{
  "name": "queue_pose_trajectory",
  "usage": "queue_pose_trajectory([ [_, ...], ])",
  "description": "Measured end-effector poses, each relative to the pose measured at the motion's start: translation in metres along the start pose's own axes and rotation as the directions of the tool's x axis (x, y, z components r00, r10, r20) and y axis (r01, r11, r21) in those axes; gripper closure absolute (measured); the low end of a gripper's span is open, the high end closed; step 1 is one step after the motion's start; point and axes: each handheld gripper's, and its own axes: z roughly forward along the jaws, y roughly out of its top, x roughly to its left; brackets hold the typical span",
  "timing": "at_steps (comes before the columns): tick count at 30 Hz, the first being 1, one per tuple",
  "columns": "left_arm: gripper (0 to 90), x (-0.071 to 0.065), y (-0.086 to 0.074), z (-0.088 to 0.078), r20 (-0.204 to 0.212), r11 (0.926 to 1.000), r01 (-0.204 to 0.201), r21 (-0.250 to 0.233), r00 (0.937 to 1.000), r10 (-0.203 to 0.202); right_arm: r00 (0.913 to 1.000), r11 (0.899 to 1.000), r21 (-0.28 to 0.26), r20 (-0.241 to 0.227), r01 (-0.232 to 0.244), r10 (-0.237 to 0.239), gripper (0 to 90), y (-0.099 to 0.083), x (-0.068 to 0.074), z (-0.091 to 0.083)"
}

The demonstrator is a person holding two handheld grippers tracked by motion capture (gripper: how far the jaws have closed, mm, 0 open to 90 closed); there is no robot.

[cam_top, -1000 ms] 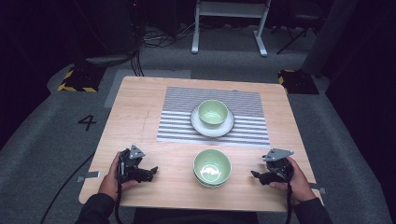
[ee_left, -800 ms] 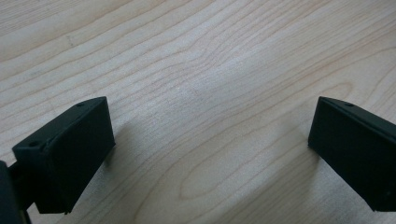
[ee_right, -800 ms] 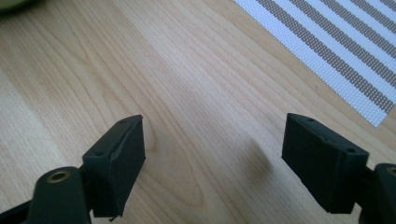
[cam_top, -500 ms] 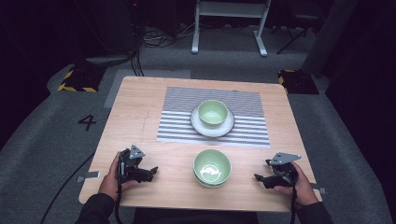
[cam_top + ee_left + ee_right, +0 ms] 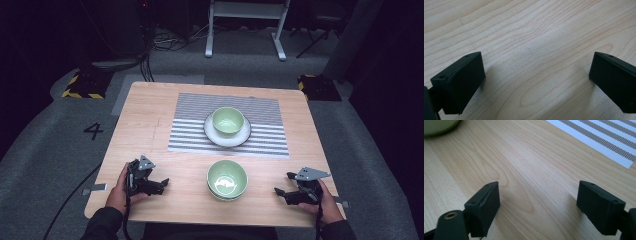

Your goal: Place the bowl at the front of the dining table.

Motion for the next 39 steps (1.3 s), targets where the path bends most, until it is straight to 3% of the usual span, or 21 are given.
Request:
queue_pose_trajectory([
  [39,0.2,0.0004,0.0006,0.0004,0.006,1.0000,-0.005,0.002,1.0000,0.005,0.9997,1.000,0.002,0.018,-0.017,0.017,16.3,-0.0004,0.0014,-0.0002],
])
